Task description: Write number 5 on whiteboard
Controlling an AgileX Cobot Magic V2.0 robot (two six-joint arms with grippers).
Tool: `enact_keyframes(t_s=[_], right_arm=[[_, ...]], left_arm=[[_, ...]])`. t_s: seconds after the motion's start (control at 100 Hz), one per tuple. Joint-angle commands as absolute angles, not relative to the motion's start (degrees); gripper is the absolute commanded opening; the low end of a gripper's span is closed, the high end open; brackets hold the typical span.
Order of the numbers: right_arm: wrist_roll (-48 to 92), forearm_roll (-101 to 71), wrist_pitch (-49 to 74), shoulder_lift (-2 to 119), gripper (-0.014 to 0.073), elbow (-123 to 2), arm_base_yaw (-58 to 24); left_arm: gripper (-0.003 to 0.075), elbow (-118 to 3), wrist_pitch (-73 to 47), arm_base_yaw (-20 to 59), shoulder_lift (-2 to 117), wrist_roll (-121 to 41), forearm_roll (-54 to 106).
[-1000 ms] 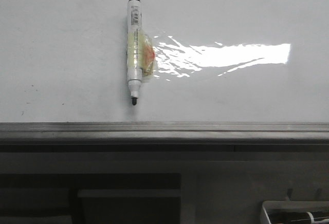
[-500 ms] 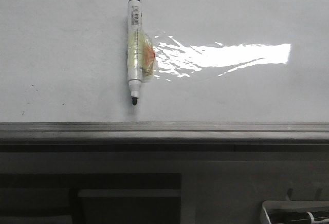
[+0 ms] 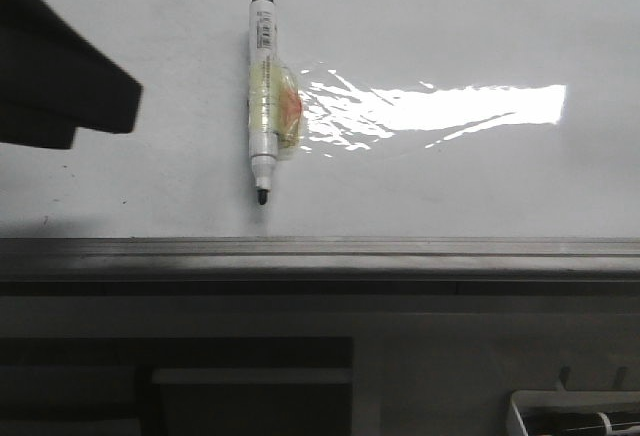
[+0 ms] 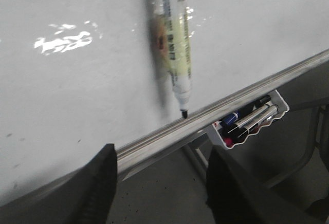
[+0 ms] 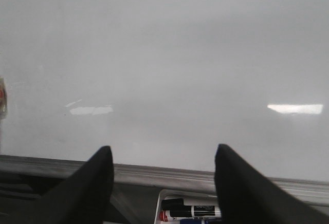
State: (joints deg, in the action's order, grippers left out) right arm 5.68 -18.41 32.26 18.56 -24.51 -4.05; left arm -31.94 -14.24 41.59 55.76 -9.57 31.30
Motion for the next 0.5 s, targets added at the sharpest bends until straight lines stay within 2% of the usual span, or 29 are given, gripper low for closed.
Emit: enact_keyframes(t_s=[0.0, 0.08, 0.49], right_arm=[[6.6, -18.3, 28.6, 19.5, 0.0386, -26.5, -3.8], [6.6, -18.3, 28.6, 19.5, 0.0386, -26.5, -3.8], [6.6, -18.3, 28.9, 19.5, 0.0386, -26.5, -3.8]], left_arm=[[0.0326, -35.6, -7.7, 43.5, 58.8, -8.9, 32.6], [0.0294, -37.4, -7.1, 43.6, 62.2, -7.7, 32.6], [0.0295, -44.3, -8.5, 43.6, 73.1, -7.7, 35.6]])
